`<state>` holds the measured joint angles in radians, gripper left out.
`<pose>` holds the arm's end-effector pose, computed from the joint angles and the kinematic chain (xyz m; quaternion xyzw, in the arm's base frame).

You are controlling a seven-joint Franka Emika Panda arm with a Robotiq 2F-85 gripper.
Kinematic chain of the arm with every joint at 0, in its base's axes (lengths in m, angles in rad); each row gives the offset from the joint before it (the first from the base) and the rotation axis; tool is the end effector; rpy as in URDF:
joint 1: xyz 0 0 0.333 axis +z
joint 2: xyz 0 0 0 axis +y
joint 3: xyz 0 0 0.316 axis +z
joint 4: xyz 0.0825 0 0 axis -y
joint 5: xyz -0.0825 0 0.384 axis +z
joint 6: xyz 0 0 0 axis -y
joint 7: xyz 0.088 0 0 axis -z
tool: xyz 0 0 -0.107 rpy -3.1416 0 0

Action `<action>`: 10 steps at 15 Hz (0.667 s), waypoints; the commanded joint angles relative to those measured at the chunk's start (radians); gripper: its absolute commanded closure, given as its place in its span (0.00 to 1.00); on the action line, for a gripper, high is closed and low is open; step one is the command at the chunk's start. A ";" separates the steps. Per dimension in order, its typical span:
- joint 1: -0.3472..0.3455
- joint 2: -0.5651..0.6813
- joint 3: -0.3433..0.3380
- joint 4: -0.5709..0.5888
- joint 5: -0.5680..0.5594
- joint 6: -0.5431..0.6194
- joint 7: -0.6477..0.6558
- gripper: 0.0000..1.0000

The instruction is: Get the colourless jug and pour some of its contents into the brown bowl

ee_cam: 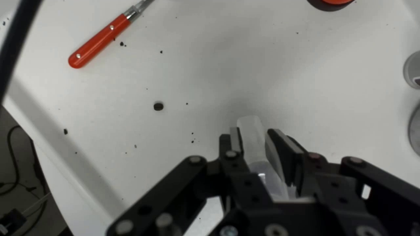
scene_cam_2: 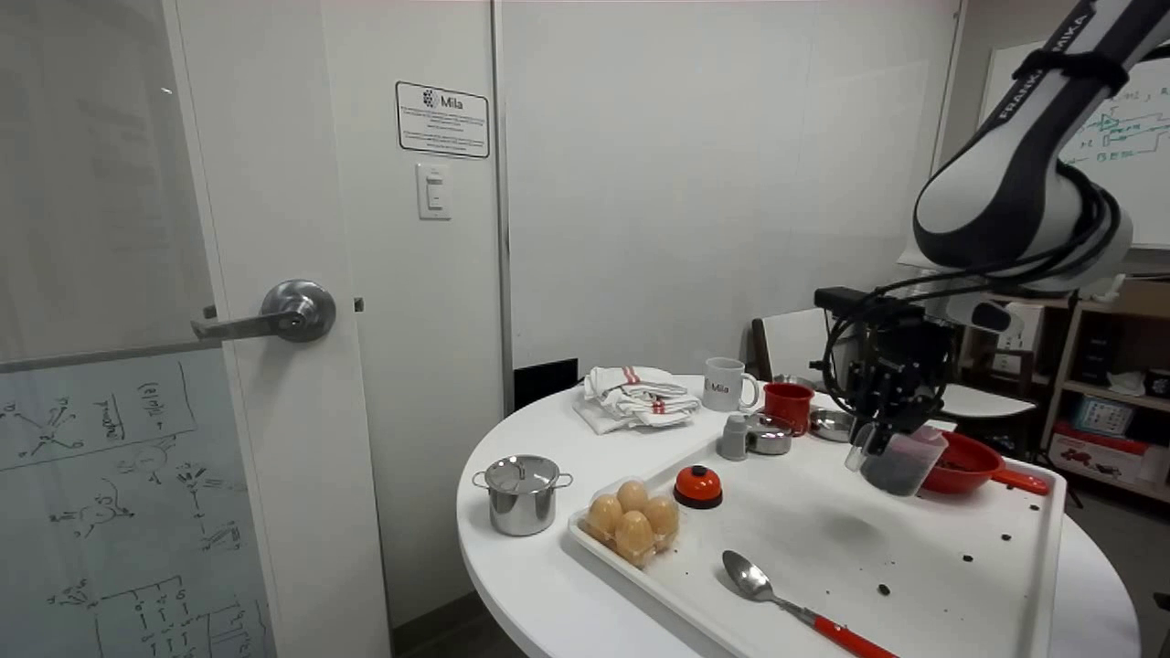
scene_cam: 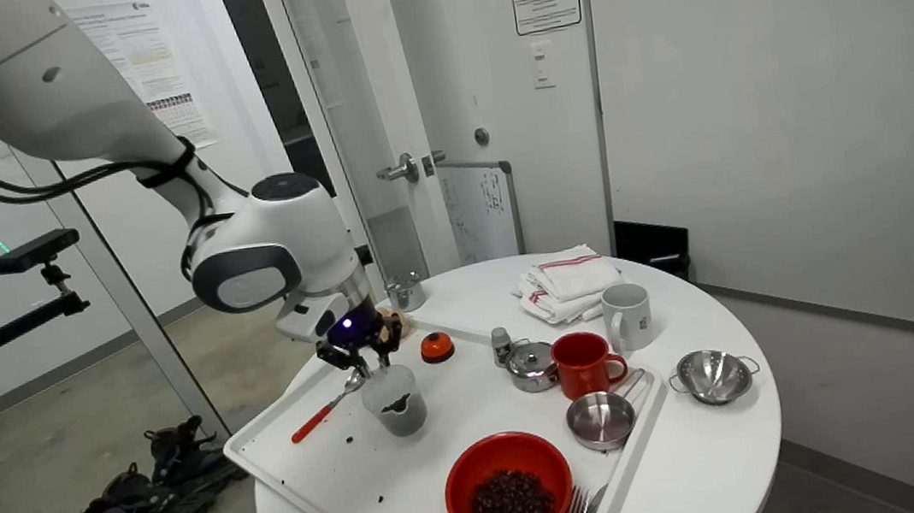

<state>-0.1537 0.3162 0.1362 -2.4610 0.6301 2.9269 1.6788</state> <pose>0.4818 -0.0425 0.1812 -0.3988 0.9081 0.0354 0.1224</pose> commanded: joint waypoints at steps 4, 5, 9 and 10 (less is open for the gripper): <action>-0.296 -0.070 0.152 -0.007 0.376 -0.093 -0.373 0.93; -0.330 -0.077 0.163 -0.007 0.439 -0.106 -0.438 0.93; -0.440 -0.091 0.167 0.008 0.669 -0.192 -0.680 0.93; -0.460 -0.093 0.160 0.010 0.711 -0.219 -0.732 0.93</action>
<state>-0.5436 0.2535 0.2890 -2.4556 1.2149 2.7893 1.0947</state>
